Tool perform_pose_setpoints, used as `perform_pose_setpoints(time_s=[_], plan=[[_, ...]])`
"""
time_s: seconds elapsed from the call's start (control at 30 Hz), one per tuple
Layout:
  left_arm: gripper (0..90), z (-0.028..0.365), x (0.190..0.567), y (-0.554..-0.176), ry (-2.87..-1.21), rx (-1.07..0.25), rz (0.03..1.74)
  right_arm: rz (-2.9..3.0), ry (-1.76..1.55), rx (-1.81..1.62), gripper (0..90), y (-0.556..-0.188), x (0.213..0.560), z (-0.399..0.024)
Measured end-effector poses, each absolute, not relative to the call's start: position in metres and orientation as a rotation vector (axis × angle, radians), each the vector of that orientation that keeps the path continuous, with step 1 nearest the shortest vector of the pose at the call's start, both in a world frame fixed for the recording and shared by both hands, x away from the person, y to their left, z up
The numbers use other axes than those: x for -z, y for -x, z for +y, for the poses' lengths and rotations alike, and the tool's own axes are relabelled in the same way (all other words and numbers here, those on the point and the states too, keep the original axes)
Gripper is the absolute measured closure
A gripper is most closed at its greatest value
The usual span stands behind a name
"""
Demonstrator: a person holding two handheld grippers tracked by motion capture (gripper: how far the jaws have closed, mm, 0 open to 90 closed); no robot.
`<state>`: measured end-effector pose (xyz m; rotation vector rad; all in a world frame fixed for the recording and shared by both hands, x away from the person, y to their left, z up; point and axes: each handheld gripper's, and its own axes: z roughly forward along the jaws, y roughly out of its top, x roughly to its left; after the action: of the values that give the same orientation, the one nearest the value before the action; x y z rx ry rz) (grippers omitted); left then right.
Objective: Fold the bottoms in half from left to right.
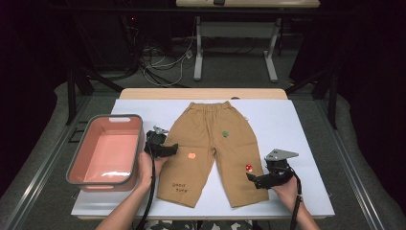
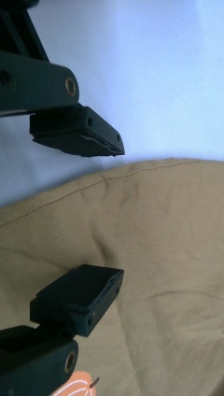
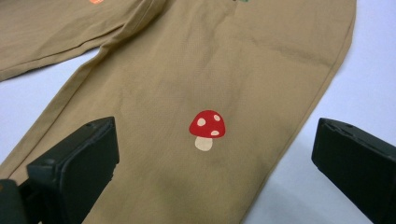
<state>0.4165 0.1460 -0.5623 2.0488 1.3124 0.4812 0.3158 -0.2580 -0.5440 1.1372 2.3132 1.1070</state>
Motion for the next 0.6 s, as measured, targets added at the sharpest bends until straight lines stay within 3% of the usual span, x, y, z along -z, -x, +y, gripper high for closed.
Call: perform_pose_setpoints(time_s=[0.37,0.6], plan=[[81.7,0.1462,0.5660,-0.4125,-1.998,-0.437,1.236,2.320,-1.132,-1.113,0.5,-0.3163,0.5455,-0.2563],[86.5,0.1473,0.5668,-0.4113,-1.968,-0.414,1.236,2.322,-1.129,-1.114,0.7,-0.3158,0.5451,-0.2564]])
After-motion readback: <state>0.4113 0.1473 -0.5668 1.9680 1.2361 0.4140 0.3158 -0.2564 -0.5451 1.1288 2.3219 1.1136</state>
